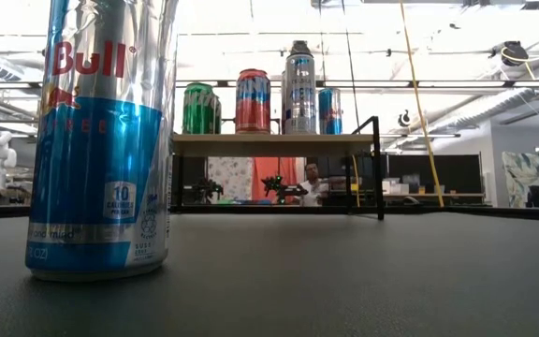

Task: Place canned beverage on shelf
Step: Put the top blue soda can on the shelf aligned with the other blue soda can

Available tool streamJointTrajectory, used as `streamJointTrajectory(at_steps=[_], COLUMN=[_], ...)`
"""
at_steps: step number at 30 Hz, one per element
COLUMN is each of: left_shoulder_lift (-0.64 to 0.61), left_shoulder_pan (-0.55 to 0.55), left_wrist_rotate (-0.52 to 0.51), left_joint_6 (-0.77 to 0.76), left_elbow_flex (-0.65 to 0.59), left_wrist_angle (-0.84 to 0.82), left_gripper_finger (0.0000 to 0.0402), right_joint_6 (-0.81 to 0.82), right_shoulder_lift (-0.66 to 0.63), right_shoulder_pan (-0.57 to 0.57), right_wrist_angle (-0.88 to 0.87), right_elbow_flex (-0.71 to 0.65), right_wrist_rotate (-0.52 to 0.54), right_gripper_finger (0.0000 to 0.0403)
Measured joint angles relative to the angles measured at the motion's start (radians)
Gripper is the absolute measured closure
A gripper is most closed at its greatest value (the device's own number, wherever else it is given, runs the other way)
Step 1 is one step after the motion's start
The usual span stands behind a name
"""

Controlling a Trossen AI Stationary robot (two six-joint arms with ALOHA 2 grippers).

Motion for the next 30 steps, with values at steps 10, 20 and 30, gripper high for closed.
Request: streamJointTrajectory(at_steps=[10, 20, 30], left_shoulder_lift=[0.000, 0.000, 0.000], left_shoulder_pan=[0.000, 0.004, 0.005], left_wrist_rotate=[0.025, 0.031, 0.024], left_joint_6=[0.005, -0.009, -0.008], left_elbow_flex=[0.000, 0.000, -0.001], left_wrist_angle=[-0.020, -0.027, -0.031], left_gripper_finger=[0.0156, 0.0171, 0.0170], right_joint_6=[0.009, 0.114, 0.158], right_shoulder_lift=[0.010, 0.006, -0.054], right_shoulder_pan=[0.001, 0.000, -0.001], right_wrist_angle=[-0.003, -0.057, -0.197], right_elbow_flex=[0.001, 0.002, 0.001], right_wrist_rotate=[-0.004, 0.025, 0.053], right_gripper_finger=[0.0183, 0.0139, 0.0049])
